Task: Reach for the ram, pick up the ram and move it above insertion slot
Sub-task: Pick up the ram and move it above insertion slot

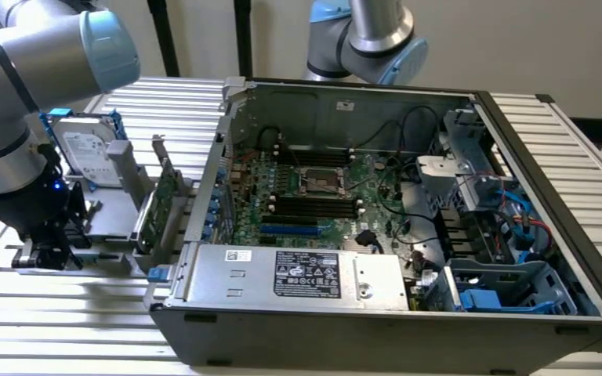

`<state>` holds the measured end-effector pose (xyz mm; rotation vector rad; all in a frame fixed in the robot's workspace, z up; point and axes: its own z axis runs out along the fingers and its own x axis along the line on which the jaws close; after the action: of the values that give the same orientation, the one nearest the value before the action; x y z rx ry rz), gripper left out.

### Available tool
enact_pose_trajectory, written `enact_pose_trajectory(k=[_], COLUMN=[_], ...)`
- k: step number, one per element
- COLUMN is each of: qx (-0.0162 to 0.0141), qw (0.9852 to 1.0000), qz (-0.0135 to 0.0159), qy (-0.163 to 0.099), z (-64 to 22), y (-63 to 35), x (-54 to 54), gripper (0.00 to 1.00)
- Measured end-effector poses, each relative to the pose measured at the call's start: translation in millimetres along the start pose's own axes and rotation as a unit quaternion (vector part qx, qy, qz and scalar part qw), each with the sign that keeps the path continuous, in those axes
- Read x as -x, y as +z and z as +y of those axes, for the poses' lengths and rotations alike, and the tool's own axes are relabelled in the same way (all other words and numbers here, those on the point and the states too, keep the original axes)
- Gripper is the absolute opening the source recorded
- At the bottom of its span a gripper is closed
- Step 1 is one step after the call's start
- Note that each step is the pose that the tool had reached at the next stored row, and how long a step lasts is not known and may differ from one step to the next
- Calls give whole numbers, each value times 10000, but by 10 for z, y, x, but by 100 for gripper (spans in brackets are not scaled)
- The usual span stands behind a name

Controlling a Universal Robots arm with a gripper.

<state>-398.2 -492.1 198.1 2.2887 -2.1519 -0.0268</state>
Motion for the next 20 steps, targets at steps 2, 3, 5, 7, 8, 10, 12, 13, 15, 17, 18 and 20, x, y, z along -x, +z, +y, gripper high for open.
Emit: enact_pose_trajectory(k=[2, 3, 5, 7, 8, 10, 12, 13, 15, 17, 18, 20], qx=[1, 3, 9, 13, 14, 16, 19, 20, 22, 23, 23, 23], qw=[10000, 10000, 10000, 10000, 10000, 10000, 10000, 10000, 10000, 10000, 10000, 10000], qz=[-1, -1, -2, -2, -2, -2, -2, -3, -3, -2, -3, -3], qy=[-1, -1, 0, 0, 0, 0, 0, 0, 0, 0, 0, 0], z=[-1, 0, 1, 3, 4, 4, 4, 4, 4, 4, 4, 4], y=[3, 3, 3, 4, 4, 5, 6, 6, 6, 6, 6, 6], x=[6, 8, 13, 18, 21, 25, 28, 30, 30, 30, 31, 31], gripper=[42, 42, 42, 42, 42, 42, 40, 40, 27, 22, 22, 15])
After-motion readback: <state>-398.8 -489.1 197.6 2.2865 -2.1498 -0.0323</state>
